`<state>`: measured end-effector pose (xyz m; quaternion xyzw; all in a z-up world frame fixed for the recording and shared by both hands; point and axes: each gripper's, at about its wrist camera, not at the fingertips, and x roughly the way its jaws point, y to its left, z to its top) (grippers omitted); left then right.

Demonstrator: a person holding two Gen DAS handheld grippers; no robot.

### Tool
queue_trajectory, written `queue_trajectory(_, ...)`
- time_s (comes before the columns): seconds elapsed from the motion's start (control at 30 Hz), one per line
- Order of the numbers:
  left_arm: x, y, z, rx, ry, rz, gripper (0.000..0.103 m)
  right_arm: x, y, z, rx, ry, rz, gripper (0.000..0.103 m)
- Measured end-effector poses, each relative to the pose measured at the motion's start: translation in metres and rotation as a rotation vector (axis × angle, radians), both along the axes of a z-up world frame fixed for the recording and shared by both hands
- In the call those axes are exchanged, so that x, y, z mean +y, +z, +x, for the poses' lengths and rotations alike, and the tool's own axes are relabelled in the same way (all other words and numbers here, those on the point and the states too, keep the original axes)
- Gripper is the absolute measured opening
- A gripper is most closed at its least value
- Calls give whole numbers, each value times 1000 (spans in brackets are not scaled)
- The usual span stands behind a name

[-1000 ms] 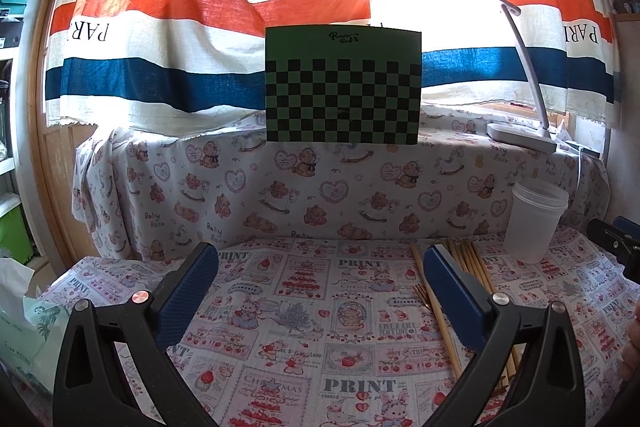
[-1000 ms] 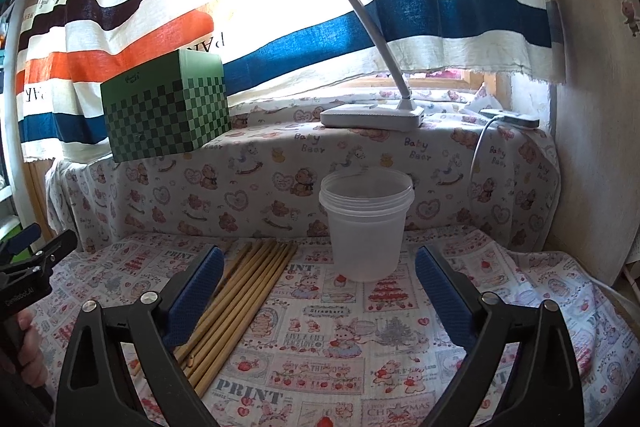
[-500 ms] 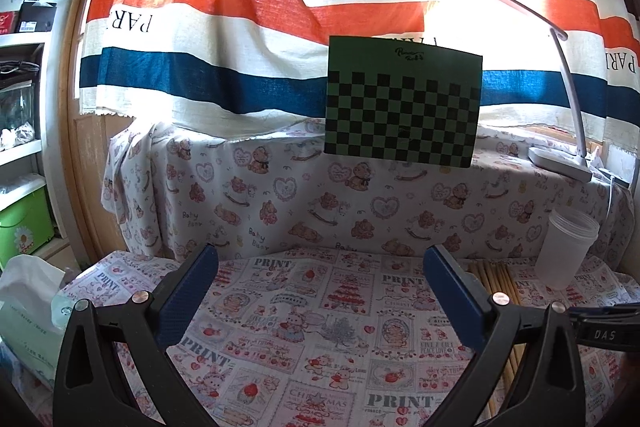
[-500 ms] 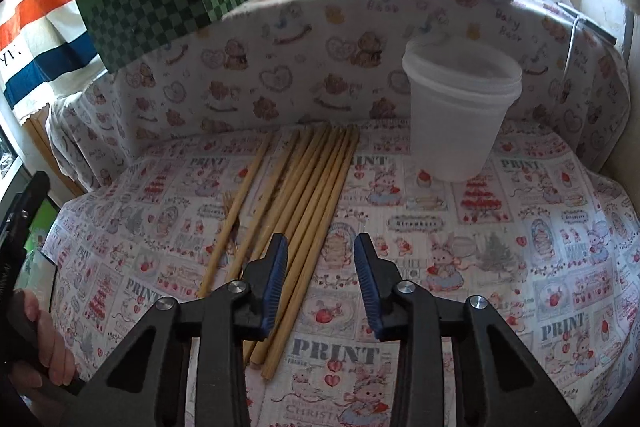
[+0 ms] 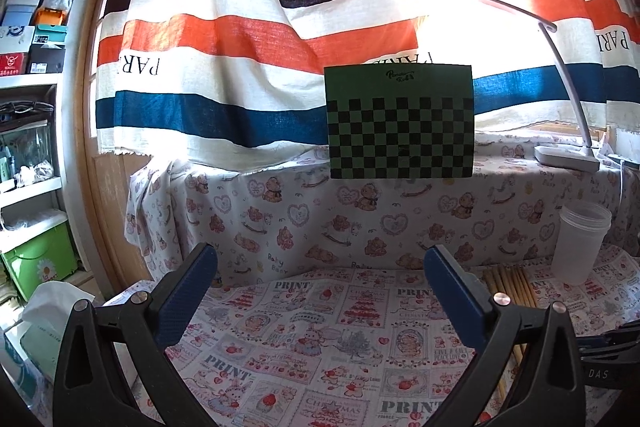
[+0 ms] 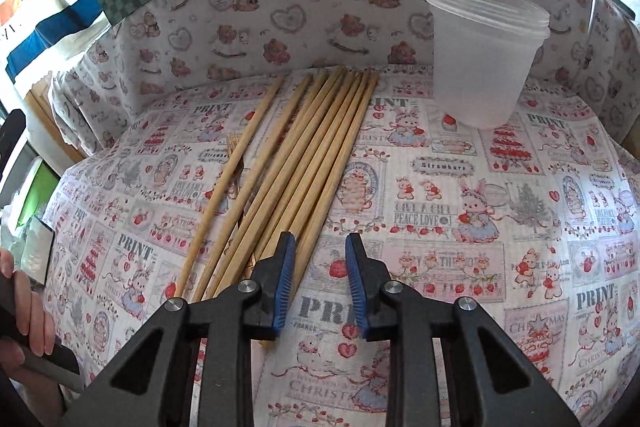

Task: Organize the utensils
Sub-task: 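Lower the right tool onto the chopstick pile and grasp one bamboo chopstick, then lift the chopstick with the right tool toward the clear plastic cup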

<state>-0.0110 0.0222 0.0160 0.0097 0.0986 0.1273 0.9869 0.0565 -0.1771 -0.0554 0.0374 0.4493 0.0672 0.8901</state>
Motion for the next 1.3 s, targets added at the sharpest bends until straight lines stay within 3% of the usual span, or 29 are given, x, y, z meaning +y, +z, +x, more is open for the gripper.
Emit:
queue_trajectory(0.1, 3, 5, -9, -48, 6, -17, 102, 14, 2, -8, -32, 3, -93, 28)
queue_trajectory(0.2, 8, 9, -14, -69, 16, -41, 102, 7, 4, -9, -27, -32, -76, 28)
queue_trajectory(0.33, 9, 11, -16, -73, 25, -42, 102, 3, 3, -10, -47, -77, -165, 28)
queue_trajectory(0.4, 9, 11, -15, -64, 19, -48, 102, 3, 2, -9, -40, -56, -155, 27)
queue_trajectory(0.53, 7, 8, -11, -35, 8, -45, 102, 6, 4, -11, -50, -32, -178, 10)
queue_trajectory(0.67, 7, 0, 3, 58, -30, -79, 102, 4, 6, -9, -59, -52, -111, 9)
queue_trajectory(0.73, 9, -4, 9, 87, -28, -94, 102, -5, 16, -15, -120, -72, -81, 8)
queue_trajectory(1.03, 11, -11, 16, 106, -2, -81, 102, -23, 83, -66, -579, -110, -41, 3)
queue_trajectory(1.13, 6, -11, 15, 103, -25, -59, 102, -24, 93, -72, -628, -103, -38, 2)
queue_trajectory(1.3, -5, -10, 12, 92, -62, -6, 102, -28, 95, -66, -593, -95, -20, 2)
